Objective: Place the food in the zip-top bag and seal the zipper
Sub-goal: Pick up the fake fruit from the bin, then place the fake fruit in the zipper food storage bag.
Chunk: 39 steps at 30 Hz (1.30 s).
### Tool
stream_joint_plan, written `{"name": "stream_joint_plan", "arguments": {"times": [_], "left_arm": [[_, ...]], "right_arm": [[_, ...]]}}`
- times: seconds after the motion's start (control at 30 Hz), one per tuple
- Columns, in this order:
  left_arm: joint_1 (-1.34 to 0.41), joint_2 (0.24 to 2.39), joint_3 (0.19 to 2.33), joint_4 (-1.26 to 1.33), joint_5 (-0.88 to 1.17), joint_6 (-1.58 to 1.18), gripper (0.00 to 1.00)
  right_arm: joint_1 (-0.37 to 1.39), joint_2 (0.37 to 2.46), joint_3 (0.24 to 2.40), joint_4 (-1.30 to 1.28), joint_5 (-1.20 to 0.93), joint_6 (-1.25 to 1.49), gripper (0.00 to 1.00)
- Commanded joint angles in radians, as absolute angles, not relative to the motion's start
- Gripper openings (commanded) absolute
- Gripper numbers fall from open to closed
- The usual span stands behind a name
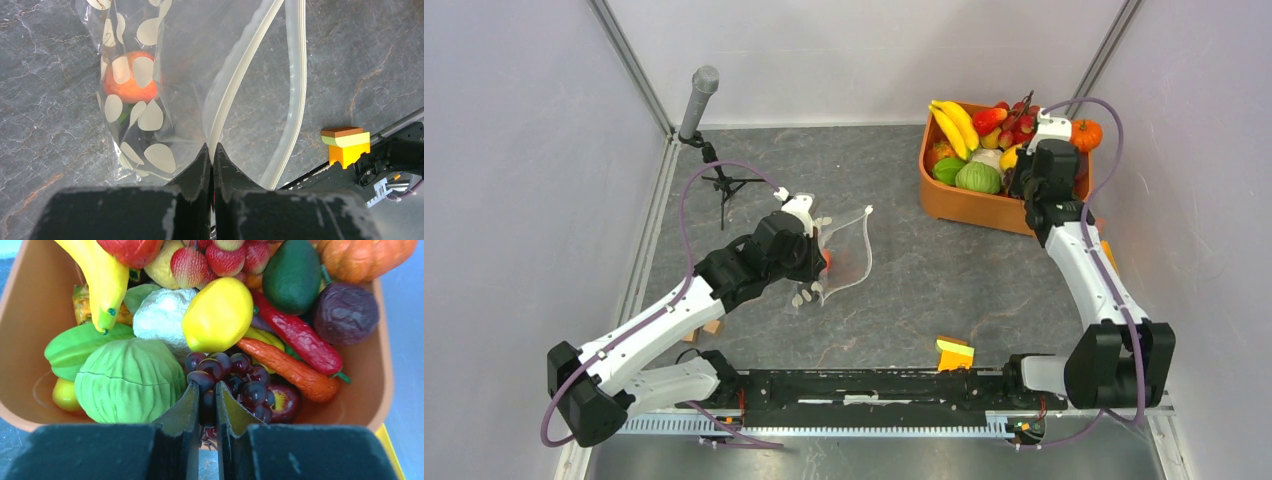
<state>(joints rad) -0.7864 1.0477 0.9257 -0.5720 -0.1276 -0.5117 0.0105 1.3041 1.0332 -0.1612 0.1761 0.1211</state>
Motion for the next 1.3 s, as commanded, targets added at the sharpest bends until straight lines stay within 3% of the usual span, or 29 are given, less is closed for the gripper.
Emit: {"name": "stream_joint_plan", "arguments": {"times": [0.0,0.2,0.8,1.27], "left_arm": [[-0.782,1.037,0.922,-0.528,-0.118,-0.531,0.06],[-0.782,1.038,0.916,-0.527,-0.118,-0.531,0.06],[-0.781,1.052,0.916,-0.517,-0.11,-0.531,0.06],[-0.782,1.061,0.919,-0.505,-0.094,-0.551,0.06]], "right_arm": [[0.006,1.208,1.054,-0.114,0.199,0.099,0.09],[0.006,1.138,1.051,-0.097,0.164,0.106,0.1],[0.006,0.971,1.069,-0.008,-0.261,0.216,0.11],[0.009,0.915,1.062,0.227,-0.606,0.434,0.11]]}}
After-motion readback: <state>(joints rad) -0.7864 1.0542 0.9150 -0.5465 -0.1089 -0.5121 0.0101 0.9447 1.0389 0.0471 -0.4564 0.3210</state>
